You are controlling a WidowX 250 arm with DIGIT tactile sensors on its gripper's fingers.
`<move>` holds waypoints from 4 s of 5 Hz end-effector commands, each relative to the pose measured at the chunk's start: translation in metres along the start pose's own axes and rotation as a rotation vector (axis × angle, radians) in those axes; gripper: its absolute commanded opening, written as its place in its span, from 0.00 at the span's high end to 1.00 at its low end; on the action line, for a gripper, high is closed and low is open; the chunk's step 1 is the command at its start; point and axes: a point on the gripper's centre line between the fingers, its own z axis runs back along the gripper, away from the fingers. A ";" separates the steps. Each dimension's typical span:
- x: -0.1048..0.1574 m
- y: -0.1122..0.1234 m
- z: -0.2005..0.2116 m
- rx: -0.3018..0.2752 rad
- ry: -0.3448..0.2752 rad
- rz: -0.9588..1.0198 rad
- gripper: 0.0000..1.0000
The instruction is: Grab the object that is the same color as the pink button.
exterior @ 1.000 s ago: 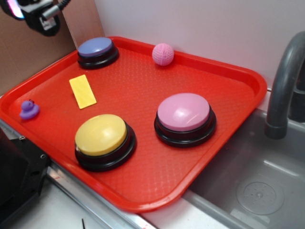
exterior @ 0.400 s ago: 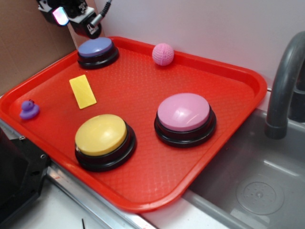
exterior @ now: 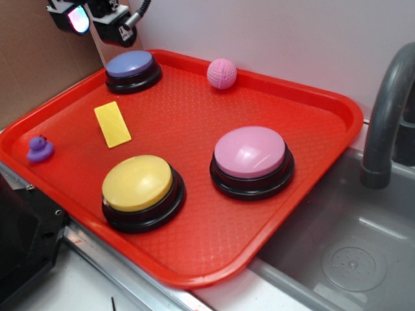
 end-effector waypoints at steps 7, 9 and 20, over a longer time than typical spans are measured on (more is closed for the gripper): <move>0.102 -0.045 -0.103 -0.079 -0.183 -0.131 0.00; 0.110 -0.056 -0.111 -0.061 -0.204 -0.180 0.00; 0.016 -0.030 0.014 -0.030 0.211 -0.034 1.00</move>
